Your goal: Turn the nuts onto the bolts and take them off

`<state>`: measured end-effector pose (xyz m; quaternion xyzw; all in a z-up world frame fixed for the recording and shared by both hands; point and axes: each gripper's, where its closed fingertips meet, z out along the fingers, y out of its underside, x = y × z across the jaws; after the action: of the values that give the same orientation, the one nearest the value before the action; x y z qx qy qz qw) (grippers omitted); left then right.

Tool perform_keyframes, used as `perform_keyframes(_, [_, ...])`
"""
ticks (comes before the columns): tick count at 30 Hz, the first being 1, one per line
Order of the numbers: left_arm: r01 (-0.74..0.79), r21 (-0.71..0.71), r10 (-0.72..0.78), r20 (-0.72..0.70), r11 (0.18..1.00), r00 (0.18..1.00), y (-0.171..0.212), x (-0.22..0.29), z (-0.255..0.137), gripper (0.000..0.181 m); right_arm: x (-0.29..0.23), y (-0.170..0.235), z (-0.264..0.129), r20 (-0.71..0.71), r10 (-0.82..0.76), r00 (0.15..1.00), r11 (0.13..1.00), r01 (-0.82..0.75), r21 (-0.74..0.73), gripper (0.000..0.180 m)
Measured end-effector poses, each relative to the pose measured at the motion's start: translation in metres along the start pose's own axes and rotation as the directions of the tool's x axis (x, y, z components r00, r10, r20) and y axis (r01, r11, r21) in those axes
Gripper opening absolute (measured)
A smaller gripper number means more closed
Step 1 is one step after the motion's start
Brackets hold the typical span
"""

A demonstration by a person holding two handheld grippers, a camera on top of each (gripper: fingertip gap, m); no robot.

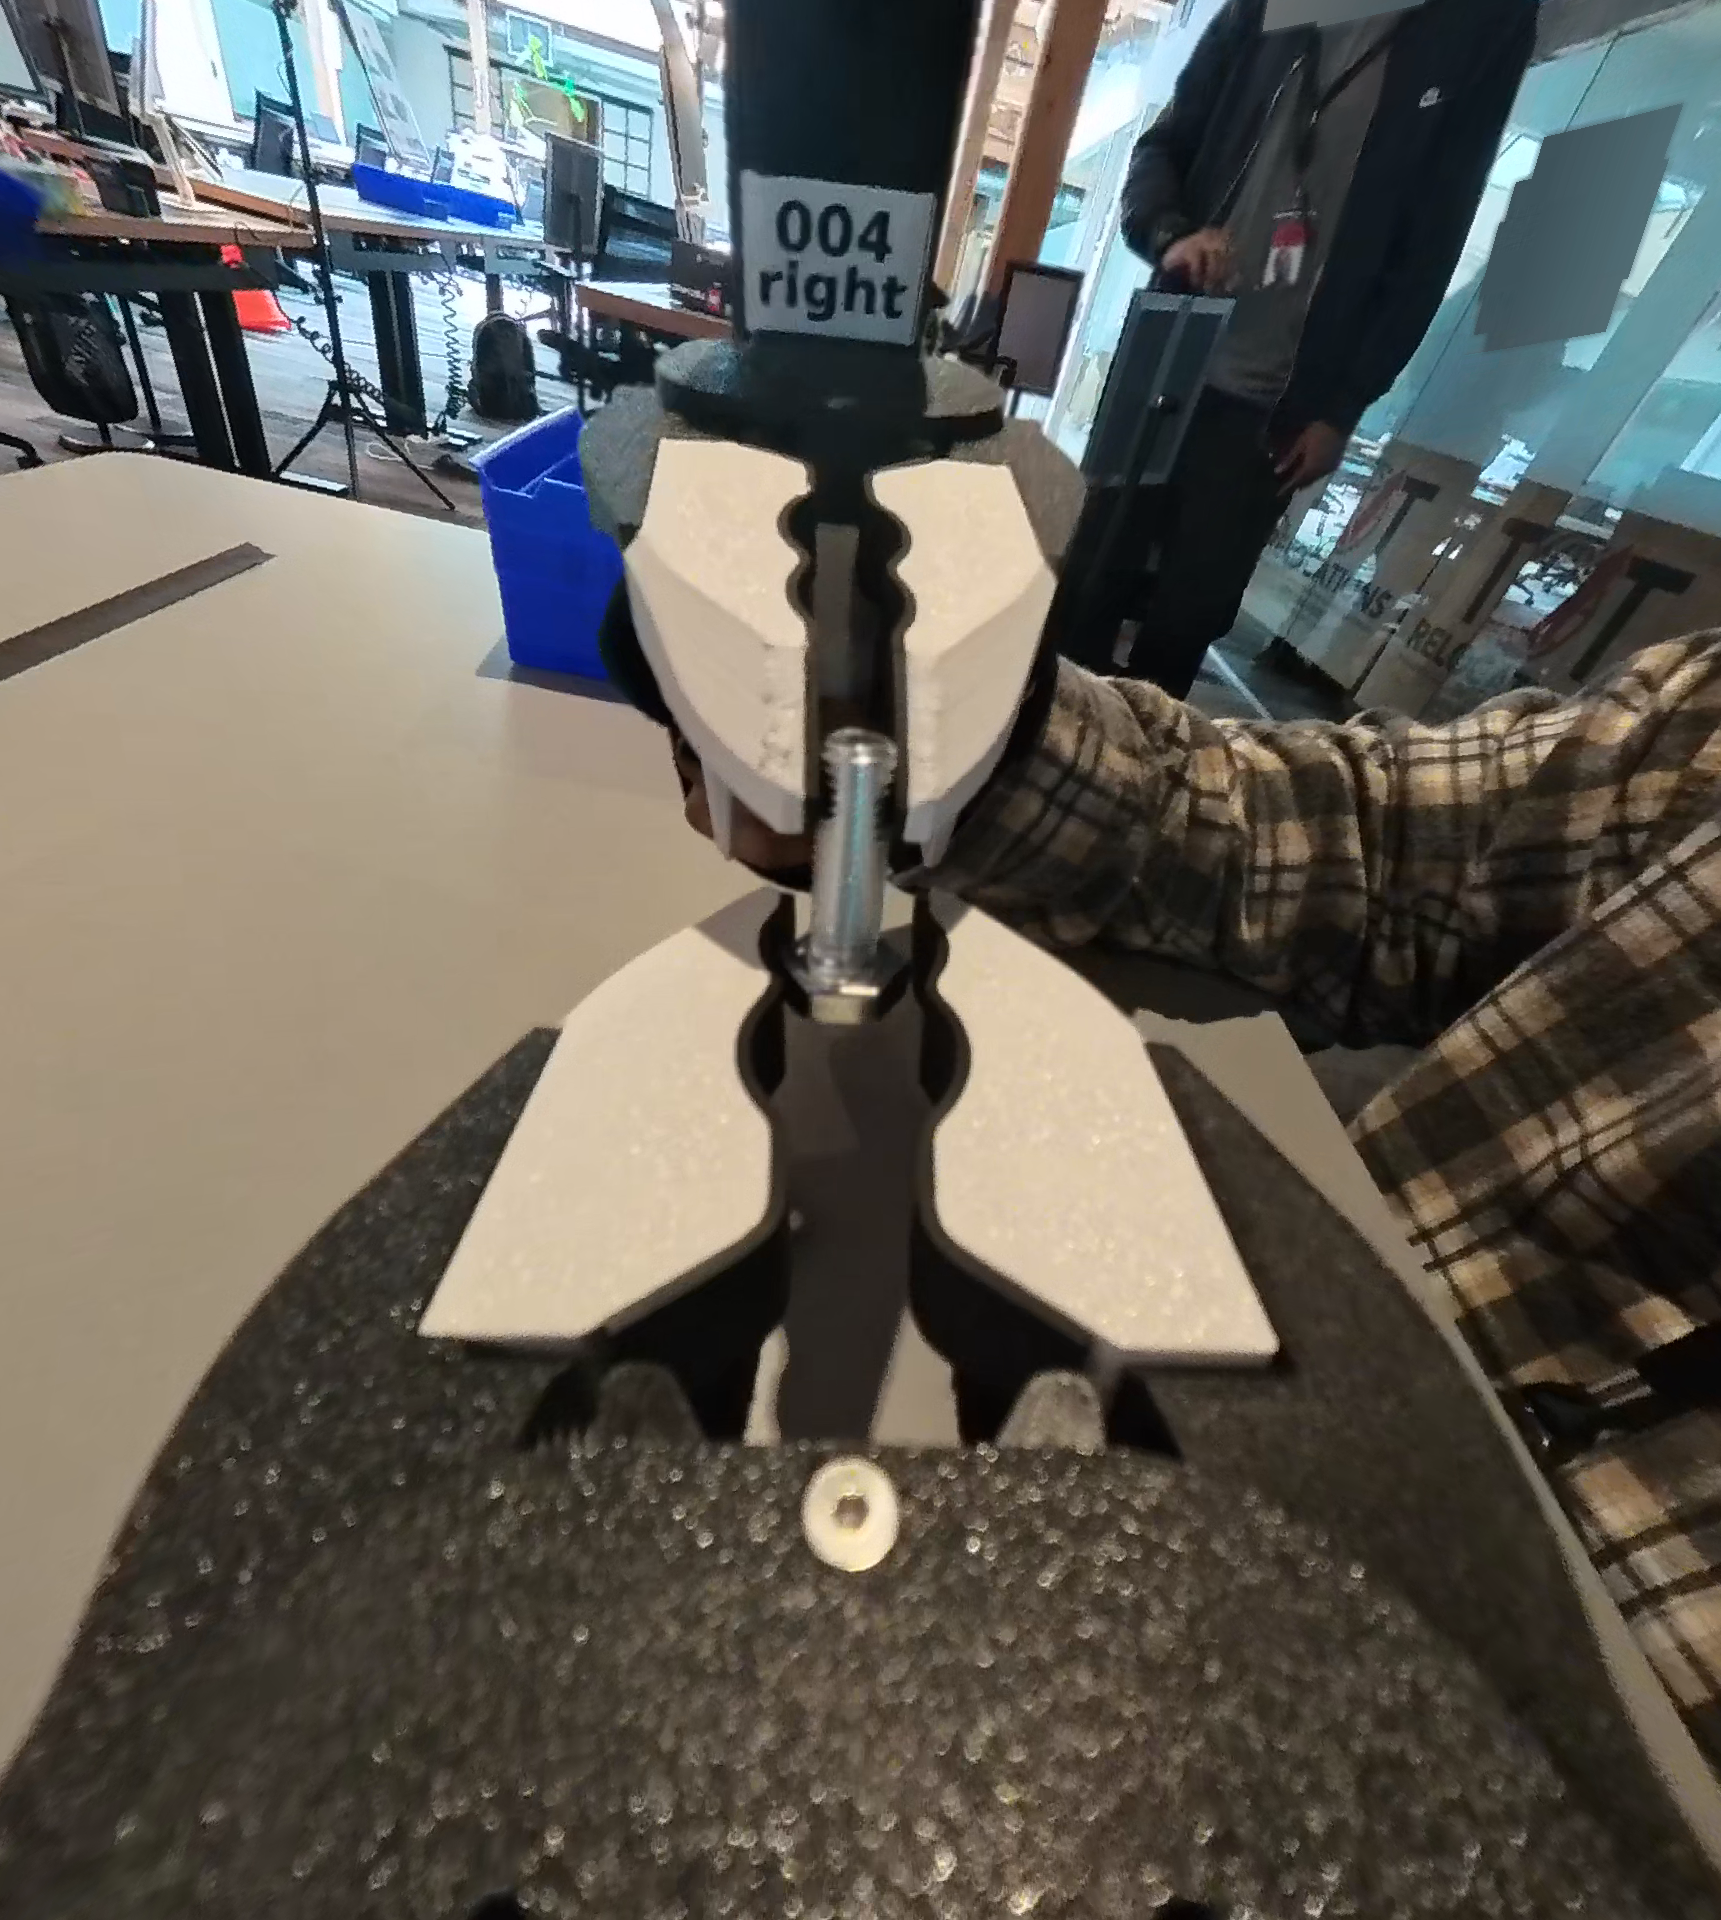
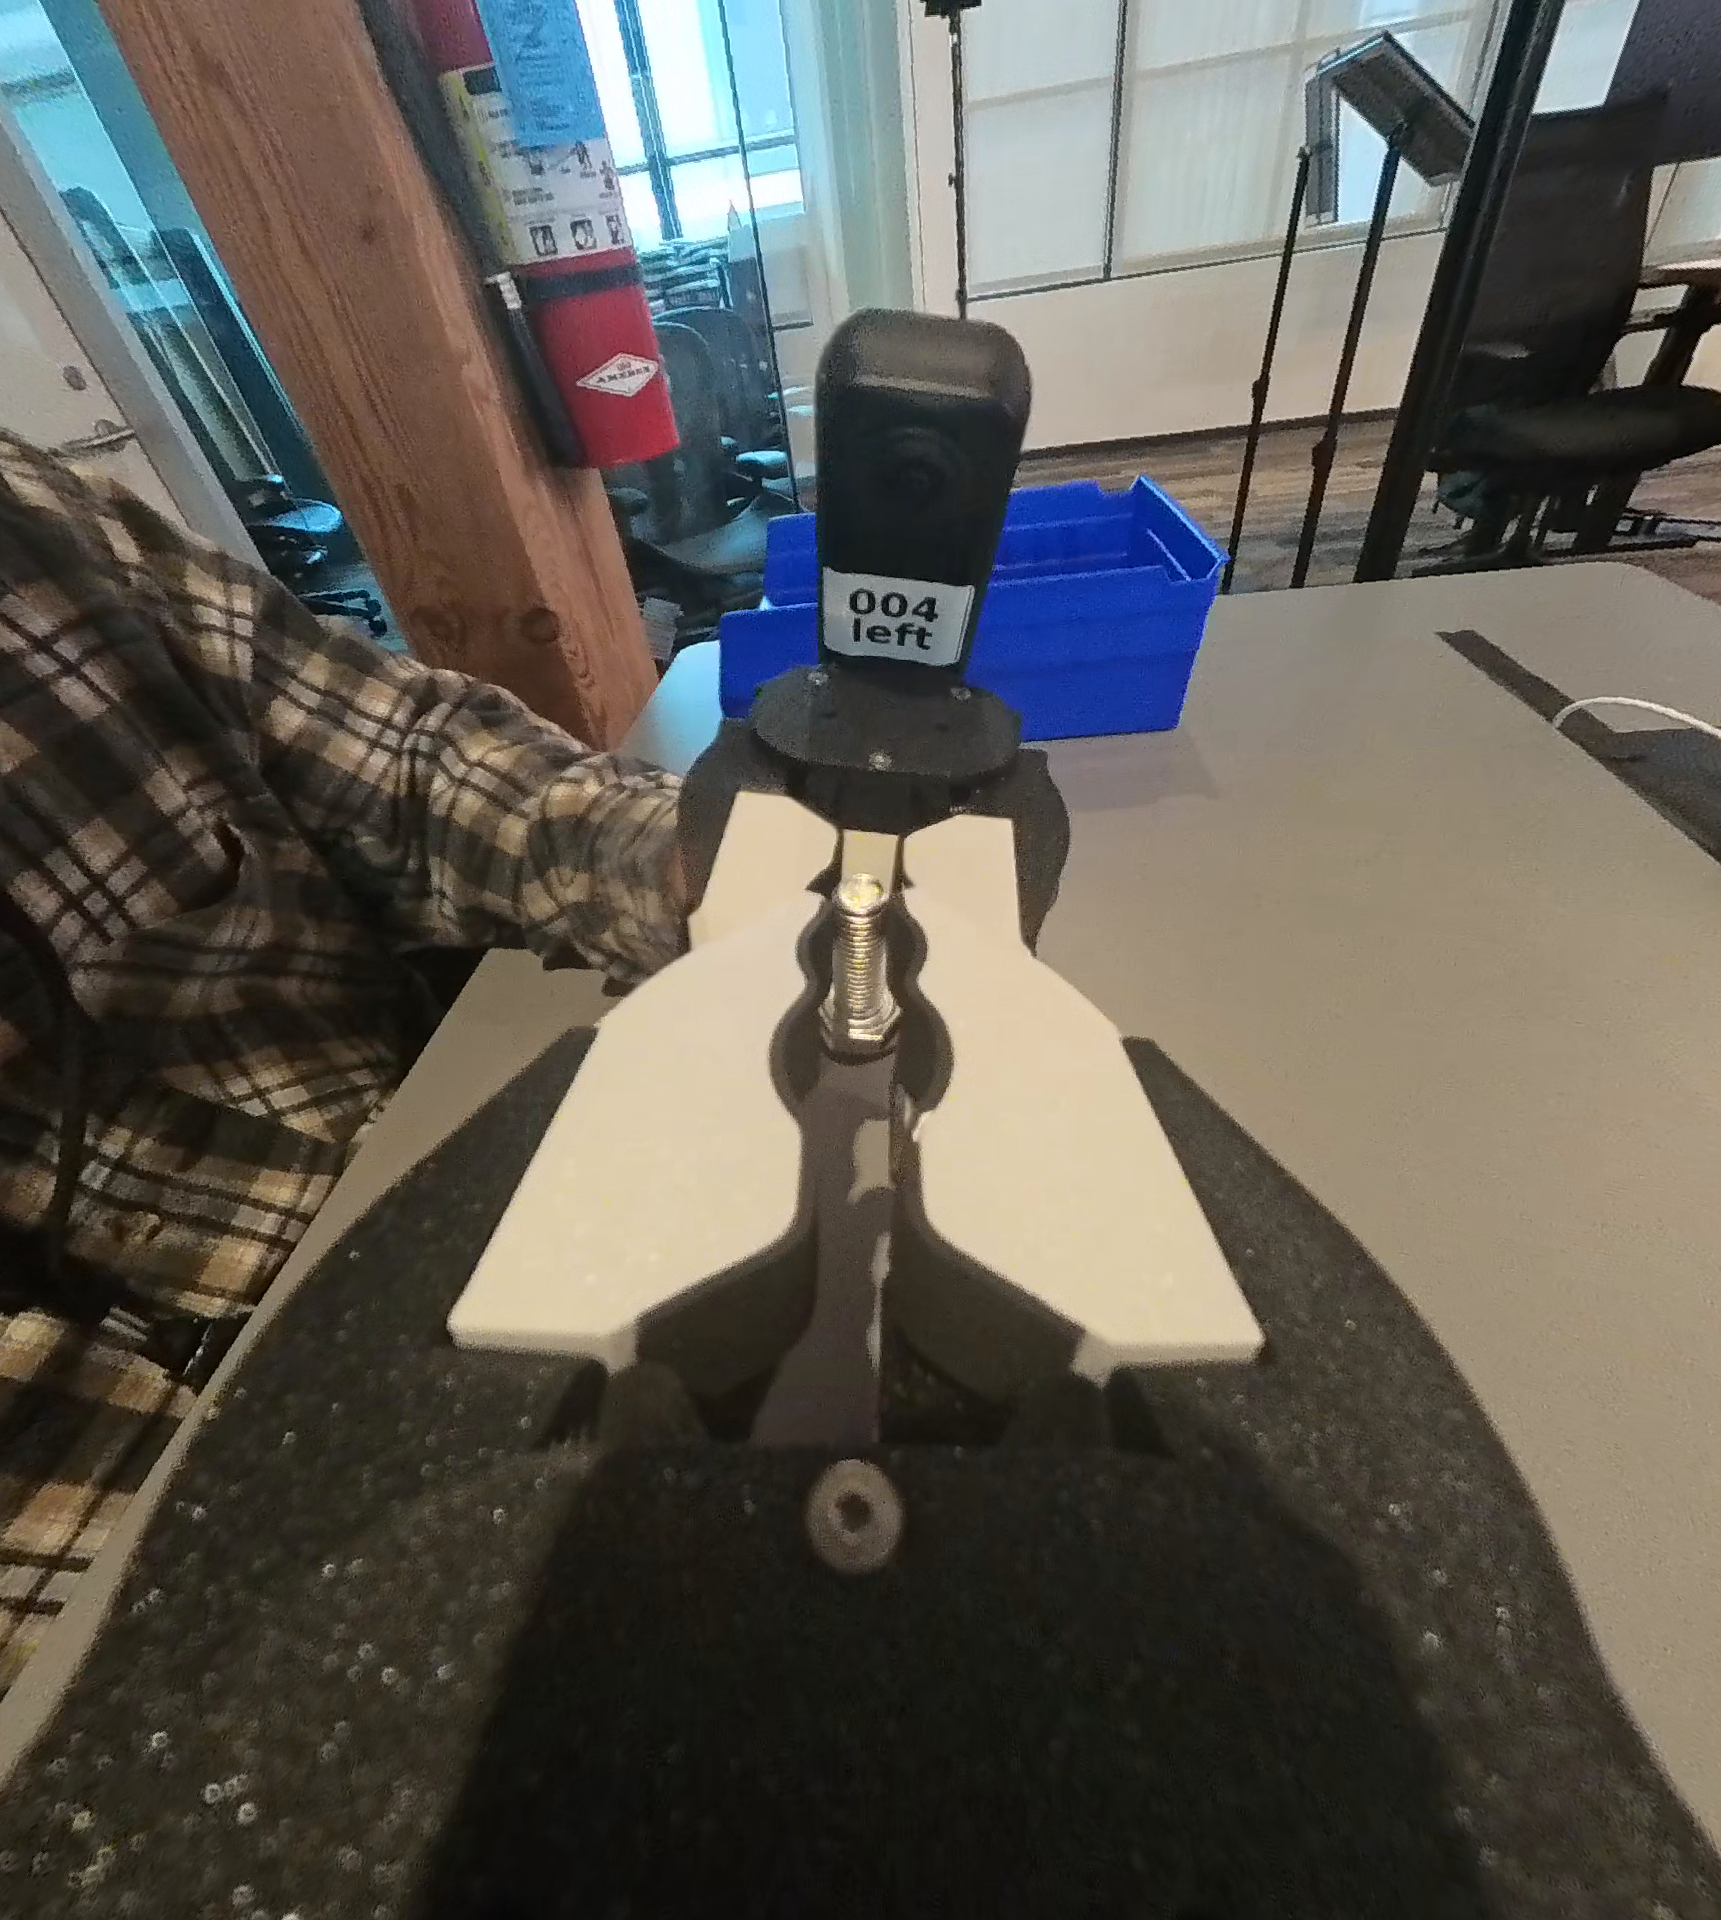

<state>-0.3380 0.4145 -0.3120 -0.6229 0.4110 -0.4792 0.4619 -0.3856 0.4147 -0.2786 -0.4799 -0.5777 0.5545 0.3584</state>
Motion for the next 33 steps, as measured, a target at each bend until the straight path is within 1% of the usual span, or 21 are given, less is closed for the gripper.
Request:
perform_keyframes(5, [-0.01, -0.008, 0.01, 0.012, 1.0, 1.0, 0.0, 0.0, 0.0, 0.02, 0.0, 0.001, -0.001, -0.006, -0.01, 1.0, 1.0, 0.01, -0.014, 0.008])
perform_keyframes(7, [-0.017, -0.014, 0.018, 0.02, 1.0, 1.0, 0.001, -0.001, 0.0, 0.016, -0.002, 0.001, 0.0, -0.001, -0.012, 1.0, 1.0, 0.012, -0.019, 0.008])
perform_keyframes(24, [-0.063, -0.047, 0.066, 0.069, 0.997, 0.995, 0.005, -0.004, 0.003, 0.015, -0.007, 0.003, -0.005, -0.013, -0.041, 0.999, 0.999, 0.04, -0.037, 0.009])
perform_keyframes(30, [-0.047, -0.024, 0.049, 0.074, 0.999, 0.996, 0.001, -0.004, 0.003, 0.015, -0.007, 0.002, -0.01, -0.011, -0.036, 0.999, 0.999, 0.036, 0.013, 0.009])
perform_keyframes(33, [-0.057, -0.021, 0.058, 0.086, 0.998, 0.995, 0.001, -0.005, 0.0, 0.015, -0.003, -0.006, -0.016, -0.048, -0.033, 0.998, 0.997, 0.036, 0.067, 0.021])
